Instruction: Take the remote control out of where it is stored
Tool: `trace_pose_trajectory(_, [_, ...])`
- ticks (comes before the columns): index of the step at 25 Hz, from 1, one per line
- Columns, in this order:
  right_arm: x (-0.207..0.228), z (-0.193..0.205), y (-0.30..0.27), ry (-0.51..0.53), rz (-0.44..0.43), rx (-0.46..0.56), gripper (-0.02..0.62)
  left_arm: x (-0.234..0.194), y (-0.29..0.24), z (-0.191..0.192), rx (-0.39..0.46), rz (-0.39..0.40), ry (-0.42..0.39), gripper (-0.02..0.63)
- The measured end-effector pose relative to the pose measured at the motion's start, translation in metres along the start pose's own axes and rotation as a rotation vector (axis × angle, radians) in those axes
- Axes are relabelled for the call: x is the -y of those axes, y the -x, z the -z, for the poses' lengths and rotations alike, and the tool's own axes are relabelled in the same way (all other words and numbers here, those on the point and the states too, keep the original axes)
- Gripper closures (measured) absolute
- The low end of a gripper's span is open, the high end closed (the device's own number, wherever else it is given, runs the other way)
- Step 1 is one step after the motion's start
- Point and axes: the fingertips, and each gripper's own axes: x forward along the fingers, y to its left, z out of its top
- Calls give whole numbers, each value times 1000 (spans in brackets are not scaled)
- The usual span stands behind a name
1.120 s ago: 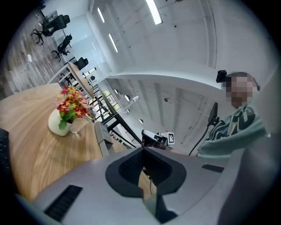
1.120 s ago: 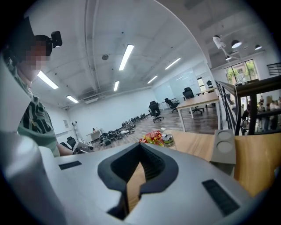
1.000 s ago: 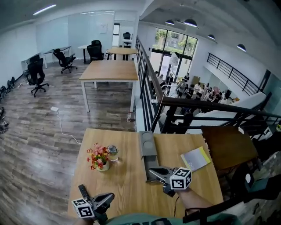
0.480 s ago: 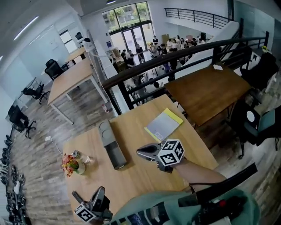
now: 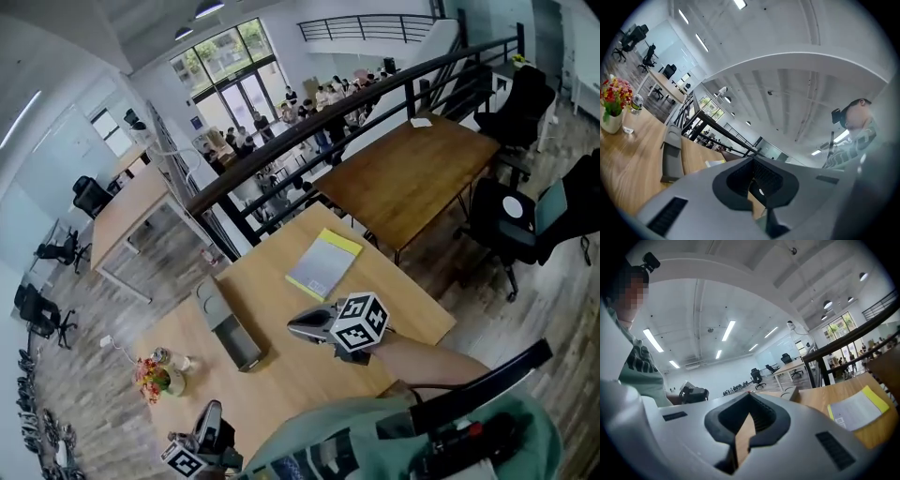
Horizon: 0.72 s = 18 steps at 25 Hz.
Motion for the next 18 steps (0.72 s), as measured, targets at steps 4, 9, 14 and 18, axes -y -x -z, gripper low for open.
trace_pose_trajectory(4, [-19, 2, -10, -7, 78, 39, 592, -13, 20, -15, -23, 52, -31, 601])
trace_pose_trajectory(9, [-46, -1, -32, -2, 121, 56, 592, -30, 53, -46, 1, 79, -83, 601])
trace_pose_trajectory(14, [-64, -12, -53, 26, 118, 47, 592, -45, 70, -73, 75, 92, -104, 601])
trace_pose_trajectory(18, [-72, -23, -65, 48, 88, 49, 592, -54, 75, -82, 121, 93, -115, 601])
